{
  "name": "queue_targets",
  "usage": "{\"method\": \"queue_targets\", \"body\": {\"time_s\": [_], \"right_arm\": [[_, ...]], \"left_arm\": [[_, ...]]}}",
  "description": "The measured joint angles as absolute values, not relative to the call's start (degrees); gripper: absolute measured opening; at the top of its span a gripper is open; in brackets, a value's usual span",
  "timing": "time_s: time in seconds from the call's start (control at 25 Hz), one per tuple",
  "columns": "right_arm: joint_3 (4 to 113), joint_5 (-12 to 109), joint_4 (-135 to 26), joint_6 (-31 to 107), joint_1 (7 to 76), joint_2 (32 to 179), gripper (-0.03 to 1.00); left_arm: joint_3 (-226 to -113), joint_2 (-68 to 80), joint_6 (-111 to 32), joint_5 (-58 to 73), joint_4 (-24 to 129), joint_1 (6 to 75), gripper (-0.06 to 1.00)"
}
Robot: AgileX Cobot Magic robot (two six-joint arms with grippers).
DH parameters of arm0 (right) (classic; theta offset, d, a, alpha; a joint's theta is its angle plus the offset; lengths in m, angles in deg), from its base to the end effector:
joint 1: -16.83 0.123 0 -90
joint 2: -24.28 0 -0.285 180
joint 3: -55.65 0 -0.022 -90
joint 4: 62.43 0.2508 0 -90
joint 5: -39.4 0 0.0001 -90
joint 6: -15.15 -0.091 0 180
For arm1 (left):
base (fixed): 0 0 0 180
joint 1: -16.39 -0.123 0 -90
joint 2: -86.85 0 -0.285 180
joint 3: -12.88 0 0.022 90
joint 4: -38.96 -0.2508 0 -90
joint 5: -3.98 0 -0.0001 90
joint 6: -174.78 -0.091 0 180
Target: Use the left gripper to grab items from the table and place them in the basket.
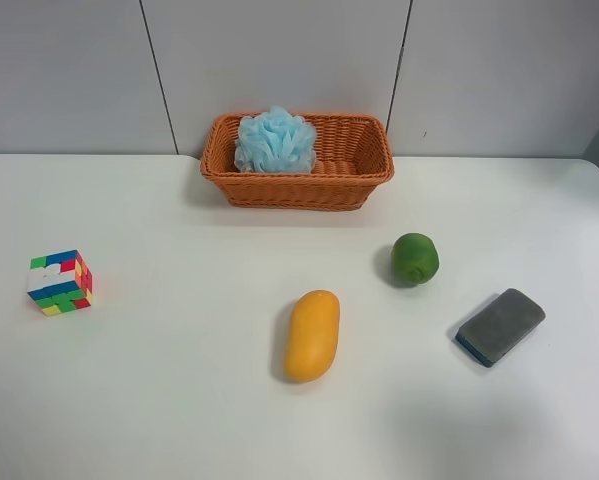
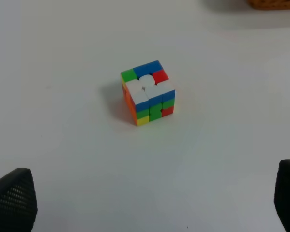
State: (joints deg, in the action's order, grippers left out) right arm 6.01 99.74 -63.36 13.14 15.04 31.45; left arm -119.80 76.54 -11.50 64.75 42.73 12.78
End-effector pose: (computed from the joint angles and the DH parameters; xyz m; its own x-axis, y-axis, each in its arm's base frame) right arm -0.0040 -0.0012 0.2727 -0.4547 0.0413 -0.8897 0.0561 0.9983 0.0176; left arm -0.0001 -0.0052 0.2836 -0.4734 0.0475 -0.8796 0.0242 0.9989 0.0409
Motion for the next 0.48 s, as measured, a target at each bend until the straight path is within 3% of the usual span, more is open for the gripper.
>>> {"method": "queue_targets", "body": {"time_s": [0.48], "right_arm": [[6.0,99.7,-63.4,13.1,15.0,31.4,0.99]], "left_arm": [[-119.1,79.2,-11.5,64.7,42.6,12.8,0.97]]}}
